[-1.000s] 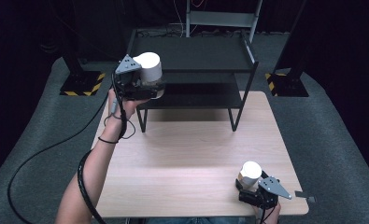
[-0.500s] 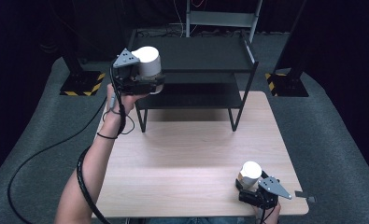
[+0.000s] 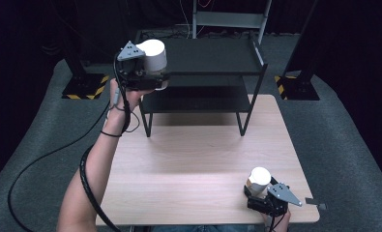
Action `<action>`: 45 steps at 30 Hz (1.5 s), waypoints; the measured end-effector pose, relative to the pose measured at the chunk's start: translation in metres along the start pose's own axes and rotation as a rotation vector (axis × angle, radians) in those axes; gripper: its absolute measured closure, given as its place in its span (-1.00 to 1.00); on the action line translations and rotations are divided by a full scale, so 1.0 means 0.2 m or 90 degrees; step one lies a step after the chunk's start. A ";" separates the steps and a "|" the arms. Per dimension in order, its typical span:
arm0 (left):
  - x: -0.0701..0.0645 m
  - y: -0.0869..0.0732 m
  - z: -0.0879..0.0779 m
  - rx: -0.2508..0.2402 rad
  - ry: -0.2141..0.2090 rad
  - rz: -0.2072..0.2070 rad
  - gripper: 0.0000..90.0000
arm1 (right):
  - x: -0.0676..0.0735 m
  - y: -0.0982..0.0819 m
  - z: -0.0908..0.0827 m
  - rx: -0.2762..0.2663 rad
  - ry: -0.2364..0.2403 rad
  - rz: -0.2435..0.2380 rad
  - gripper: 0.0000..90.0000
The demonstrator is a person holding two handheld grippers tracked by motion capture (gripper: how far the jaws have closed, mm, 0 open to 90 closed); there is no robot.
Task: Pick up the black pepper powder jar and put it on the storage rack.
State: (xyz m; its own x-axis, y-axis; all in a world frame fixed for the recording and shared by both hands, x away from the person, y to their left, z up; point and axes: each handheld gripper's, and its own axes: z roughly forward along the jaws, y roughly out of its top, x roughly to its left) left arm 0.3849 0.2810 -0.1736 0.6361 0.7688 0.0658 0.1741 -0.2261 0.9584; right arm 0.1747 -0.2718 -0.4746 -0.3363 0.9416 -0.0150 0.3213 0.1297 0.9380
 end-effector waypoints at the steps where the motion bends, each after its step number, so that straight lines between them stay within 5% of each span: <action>1: 0.00 0.00 0.00 -0.002 0.002 0.000 -0.32 | 0.00 0.00 0.00 0.000 0.000 0.001 -1.00; 27: 0.05 0.12 0.05 0.003 0.038 -0.009 -0.32 | 0.00 0.00 0.00 -0.001 0.001 0.000 -1.00; 45: 0.13 0.19 0.13 0.039 0.067 -0.034 -0.32 | 0.00 -0.01 0.00 -0.004 0.001 0.001 -1.00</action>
State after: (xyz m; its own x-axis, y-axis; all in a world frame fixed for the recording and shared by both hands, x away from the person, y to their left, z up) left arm 0.4270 0.2762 -0.1420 0.5427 0.8385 0.0477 0.2530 -0.2174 0.9427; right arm 0.1741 -0.2726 -0.4754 -0.3372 0.9413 -0.0131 0.3163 0.1264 0.9402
